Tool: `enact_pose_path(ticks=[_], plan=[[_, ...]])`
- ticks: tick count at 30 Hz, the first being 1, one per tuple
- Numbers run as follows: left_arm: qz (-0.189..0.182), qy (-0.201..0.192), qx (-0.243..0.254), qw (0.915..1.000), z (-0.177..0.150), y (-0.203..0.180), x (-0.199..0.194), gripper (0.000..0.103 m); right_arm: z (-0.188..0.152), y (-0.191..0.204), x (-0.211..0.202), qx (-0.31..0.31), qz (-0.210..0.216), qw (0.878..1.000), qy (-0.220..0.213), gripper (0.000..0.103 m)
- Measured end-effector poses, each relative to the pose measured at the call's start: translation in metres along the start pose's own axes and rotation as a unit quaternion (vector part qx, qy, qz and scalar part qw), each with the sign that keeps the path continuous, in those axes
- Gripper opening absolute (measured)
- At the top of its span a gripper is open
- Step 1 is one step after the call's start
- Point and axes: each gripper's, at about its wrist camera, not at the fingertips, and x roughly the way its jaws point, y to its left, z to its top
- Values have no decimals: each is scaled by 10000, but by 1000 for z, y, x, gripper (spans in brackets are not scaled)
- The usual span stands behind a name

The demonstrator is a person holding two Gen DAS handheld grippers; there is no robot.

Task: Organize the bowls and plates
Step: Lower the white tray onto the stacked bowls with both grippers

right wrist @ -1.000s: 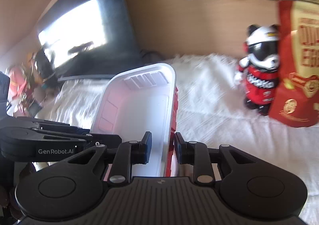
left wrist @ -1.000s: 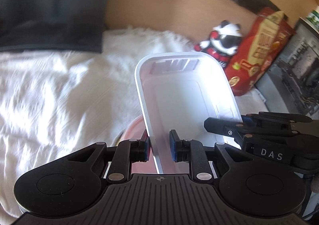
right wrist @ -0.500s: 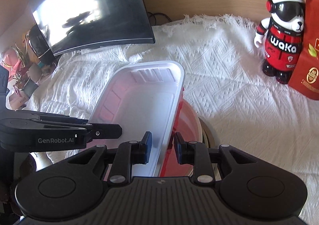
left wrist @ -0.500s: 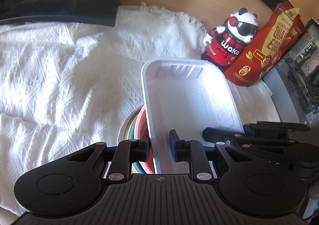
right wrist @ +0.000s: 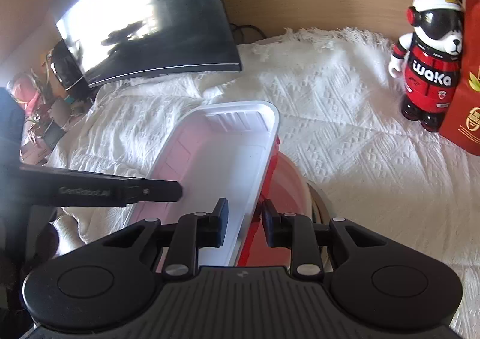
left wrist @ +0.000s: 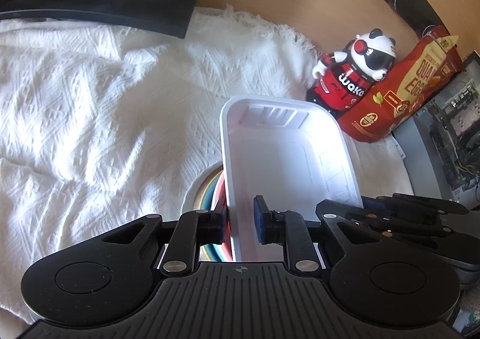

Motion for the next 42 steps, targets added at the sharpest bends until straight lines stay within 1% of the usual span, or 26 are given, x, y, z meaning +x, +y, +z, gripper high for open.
enact_pose_path(ticks=[4, 11, 16, 21, 25, 30, 34, 38, 42], plan=[[-95, 15, 8, 10000, 4, -6, 6, 19, 2, -3, 0, 4, -142, 9999, -50, 25], [-62, 102, 68, 9999, 6, -12, 14, 19, 2, -14, -6, 114, -205, 9997, -54, 25], [-118, 107, 60, 9999, 8, -12, 9, 19, 1, -15, -3, 154, -201, 9997, 16, 25], [-195, -4, 92, 9998, 11, -15, -2, 19, -2, -19, -1, 210, -200, 9995, 93, 25], [-147, -42, 53, 9999, 15, -14, -4, 19, -1, -20, 0, 245, -174, 9995, 140, 25], [-147, -8, 18, 9999, 15, -12, -2, 20, 0, -13, -2, 135, -129, 9997, 150, 25], [-197, 23, 8, 9998, 15, -10, 0, 20, 0, -13, -2, 169, -134, 9996, 160, 25], [-239, 29, 7, 9997, 14, -10, -1, 20, 0, -15, -3, 232, -209, 9994, 125, 25], [-255, -52, 43, 9997, 13, -11, -8, 20, -1, -14, -6, 247, -283, 9993, 67, 25]])
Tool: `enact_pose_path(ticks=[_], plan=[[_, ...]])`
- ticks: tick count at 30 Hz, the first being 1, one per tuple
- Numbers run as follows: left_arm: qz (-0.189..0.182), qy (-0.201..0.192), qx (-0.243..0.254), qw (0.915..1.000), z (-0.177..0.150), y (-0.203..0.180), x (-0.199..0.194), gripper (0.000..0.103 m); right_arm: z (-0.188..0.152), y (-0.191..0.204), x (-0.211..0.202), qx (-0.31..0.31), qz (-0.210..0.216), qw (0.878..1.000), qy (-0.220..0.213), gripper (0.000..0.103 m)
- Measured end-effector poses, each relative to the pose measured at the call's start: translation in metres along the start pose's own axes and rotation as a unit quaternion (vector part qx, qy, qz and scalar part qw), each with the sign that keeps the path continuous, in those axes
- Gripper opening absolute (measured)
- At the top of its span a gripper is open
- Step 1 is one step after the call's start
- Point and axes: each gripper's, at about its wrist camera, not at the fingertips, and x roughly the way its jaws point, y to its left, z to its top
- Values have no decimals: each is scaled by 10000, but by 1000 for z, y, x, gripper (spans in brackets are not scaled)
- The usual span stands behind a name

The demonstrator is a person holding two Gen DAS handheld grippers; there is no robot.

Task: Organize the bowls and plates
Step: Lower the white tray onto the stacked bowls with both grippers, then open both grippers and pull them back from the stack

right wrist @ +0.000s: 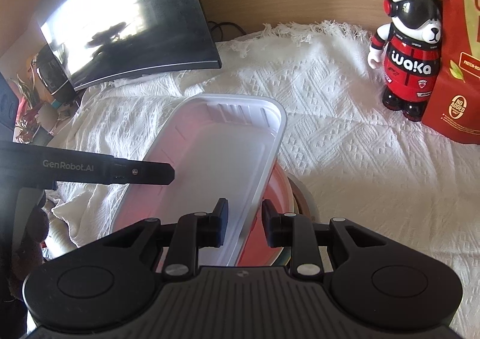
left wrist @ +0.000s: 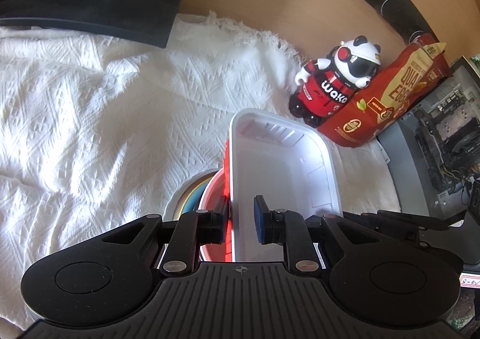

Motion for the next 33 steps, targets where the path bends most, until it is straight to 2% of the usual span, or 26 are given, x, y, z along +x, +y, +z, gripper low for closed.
enact_pose_path(ticks=[10, 23, 31, 33], plan=[[-74, -77, 3, 9999, 1, 0, -6, 20, -1, 2, -12, 46, -115, 9998, -172, 25], [-43, -68, 59, 10000, -3, -1, -5, 20, -3, 10, -14, -19, -186, 9997, -158, 26], [-238, -87, -89, 9996, -7, 10, -17, 20, -5, 9, -17, 196, -351, 9990, -216, 26], [-359, -214, -104, 9991, -9, 14, -24, 20, -7, 10, -23, 310, -449, 9980, -318, 26]])
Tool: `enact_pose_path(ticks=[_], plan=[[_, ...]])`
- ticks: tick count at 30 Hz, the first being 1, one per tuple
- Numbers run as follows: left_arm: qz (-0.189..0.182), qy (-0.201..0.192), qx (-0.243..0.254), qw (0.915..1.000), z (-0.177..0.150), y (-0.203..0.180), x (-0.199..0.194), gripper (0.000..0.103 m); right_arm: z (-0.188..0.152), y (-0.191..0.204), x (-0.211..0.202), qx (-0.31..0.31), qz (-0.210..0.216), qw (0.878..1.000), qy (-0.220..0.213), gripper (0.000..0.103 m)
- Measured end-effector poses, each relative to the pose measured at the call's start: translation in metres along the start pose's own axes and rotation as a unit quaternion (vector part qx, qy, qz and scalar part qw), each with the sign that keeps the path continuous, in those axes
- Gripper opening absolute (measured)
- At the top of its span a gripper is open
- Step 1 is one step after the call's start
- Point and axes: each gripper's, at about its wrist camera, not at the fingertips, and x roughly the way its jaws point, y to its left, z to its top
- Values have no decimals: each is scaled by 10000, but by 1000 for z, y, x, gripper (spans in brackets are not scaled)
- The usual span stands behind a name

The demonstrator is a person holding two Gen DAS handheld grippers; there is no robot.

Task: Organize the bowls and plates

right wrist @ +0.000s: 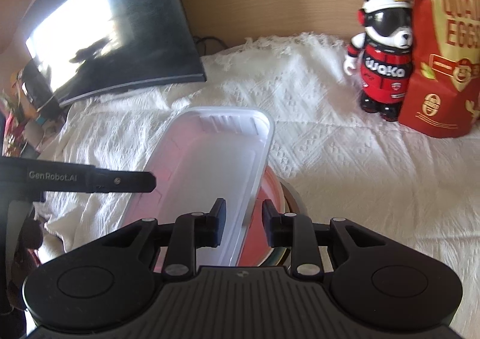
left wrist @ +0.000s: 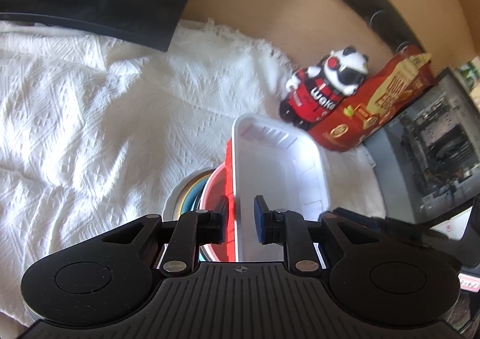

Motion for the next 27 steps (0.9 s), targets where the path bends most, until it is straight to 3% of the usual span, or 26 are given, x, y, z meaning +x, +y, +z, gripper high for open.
enact_pose_path(ticks=[5, 11, 20, 24, 27], plan=[[-51, -694, 321, 9971, -16, 1, -21, 20, -14, 5, -23, 284, -508, 9973, -457, 38], [258, -1185, 781, 9895, -72, -17, -43, 17, -45, 4, -46, 717, -687, 9924, -729, 39], [584, -1139, 851, 9881, -179, -78, -66, 14, -121, 13, -88, 435, -625, 9942, -762, 46], [1045, -1375, 1120, 9786, -217, -110, -88, 14, -156, 23, -119, 147, -587, 9949, -812, 58], [1386, -1399, 1359, 9710, -236, -130, -92, 14, -174, 27, -140, 28, -537, 9948, -861, 59]])
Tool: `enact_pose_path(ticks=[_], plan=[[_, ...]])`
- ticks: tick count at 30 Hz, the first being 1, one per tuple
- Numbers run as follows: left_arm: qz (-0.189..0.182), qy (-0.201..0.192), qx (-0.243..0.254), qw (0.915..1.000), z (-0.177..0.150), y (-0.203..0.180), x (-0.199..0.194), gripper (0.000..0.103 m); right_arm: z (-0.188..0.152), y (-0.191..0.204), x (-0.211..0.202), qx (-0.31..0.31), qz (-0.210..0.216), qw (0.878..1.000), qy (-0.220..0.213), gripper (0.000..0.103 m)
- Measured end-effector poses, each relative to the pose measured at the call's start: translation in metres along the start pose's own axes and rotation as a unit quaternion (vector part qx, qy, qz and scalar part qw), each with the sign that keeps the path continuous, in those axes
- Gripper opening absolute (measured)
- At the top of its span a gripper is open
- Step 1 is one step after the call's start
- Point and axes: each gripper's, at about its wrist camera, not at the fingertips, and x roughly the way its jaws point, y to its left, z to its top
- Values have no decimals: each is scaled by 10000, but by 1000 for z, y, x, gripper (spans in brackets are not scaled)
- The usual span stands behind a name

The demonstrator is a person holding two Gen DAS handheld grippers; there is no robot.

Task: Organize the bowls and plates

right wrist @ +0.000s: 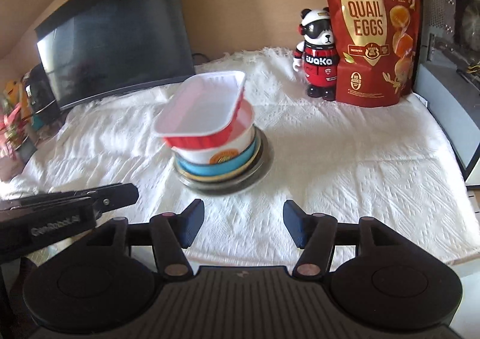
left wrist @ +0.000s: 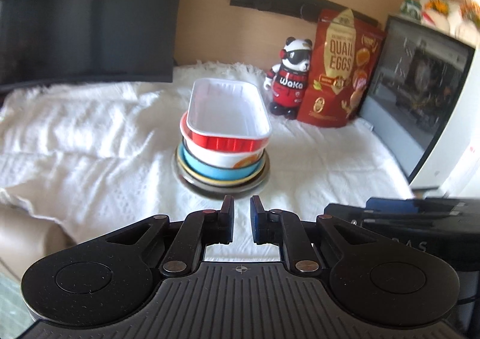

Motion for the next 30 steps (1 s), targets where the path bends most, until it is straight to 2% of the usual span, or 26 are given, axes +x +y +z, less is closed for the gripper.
enact_pose_path(ticks=[4, 11, 30], plan=[[-136, 150, 24, 9998, -10, -12, -5, 14, -12, 1, -18, -28, 122, 9999, 2, 62], [-46, 203, 0, 9998, -16, -19, -9, 14, -23, -9, -21, 5, 60, 9999, 132, 62], [-41, 245, -48, 9997, -20, -13, -16, 14, -25, -8, -27, -11, 42, 9999, 155, 62]])
